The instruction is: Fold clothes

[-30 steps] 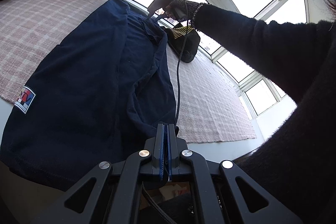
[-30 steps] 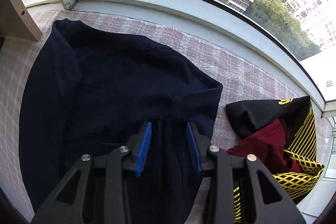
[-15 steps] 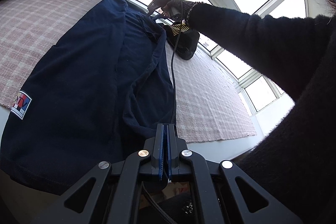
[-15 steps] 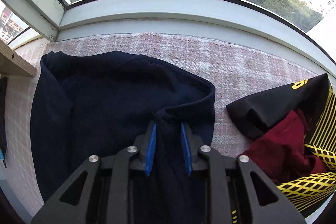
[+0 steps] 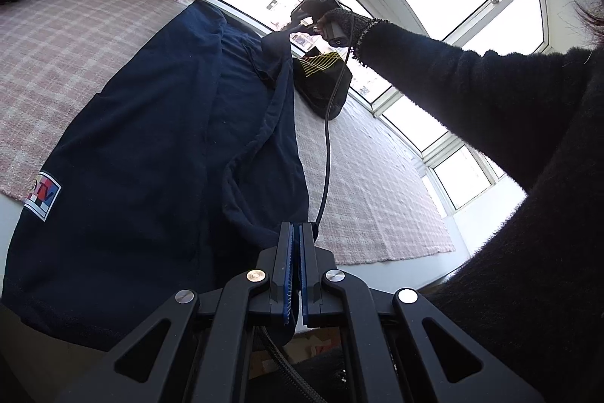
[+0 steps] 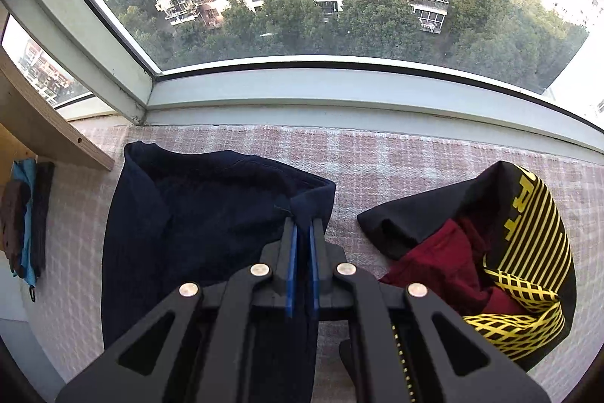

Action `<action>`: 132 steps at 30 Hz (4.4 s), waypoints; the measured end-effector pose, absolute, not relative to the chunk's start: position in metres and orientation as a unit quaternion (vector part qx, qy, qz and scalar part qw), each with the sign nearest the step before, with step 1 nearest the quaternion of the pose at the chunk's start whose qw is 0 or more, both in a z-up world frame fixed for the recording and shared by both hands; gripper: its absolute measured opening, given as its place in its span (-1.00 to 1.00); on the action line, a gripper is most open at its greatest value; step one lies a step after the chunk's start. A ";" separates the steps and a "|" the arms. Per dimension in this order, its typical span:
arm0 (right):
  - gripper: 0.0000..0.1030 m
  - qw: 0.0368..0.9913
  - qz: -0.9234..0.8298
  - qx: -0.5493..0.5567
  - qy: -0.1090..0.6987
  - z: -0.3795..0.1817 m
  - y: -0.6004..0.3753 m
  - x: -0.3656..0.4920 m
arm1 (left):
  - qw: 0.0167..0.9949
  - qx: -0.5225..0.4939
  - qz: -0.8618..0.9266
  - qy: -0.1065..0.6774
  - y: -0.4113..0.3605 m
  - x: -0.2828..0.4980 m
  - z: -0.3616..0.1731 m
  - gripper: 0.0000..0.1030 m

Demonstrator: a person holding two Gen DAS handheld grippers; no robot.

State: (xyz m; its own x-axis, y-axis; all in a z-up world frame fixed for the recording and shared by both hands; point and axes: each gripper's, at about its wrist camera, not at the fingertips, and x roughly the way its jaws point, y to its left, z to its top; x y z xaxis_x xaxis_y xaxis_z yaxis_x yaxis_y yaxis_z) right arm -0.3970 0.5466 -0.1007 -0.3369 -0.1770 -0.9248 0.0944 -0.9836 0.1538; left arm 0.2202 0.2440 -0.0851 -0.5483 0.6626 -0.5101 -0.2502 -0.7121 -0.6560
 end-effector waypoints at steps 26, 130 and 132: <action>-0.59 0.167 -0.819 0.548 0.031 -0.014 0.482 -0.281 | 0.286 -0.400 0.853 -0.175 0.208 0.249 -0.059 -0.67; -0.18 0.233 -0.756 0.606 -0.085 -0.210 0.512 -0.161 | 0.324 -0.578 0.749 -0.014 0.313 -0.049 -0.129 -0.57; -0.18 0.237 -0.753 0.605 -0.099 -0.213 0.512 -0.171 | 0.322 -0.577 0.751 -0.017 0.312 -0.052 -0.131 -0.79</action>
State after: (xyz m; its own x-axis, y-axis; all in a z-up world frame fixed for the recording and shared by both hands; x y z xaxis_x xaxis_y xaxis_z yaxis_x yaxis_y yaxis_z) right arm -0.1706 0.5124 -0.2128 -0.1549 -0.4765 -0.8654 0.2364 -0.8684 0.4358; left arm -0.0525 0.3124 -0.1306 -0.1273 0.5030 -0.8549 -0.4649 -0.7916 -0.3965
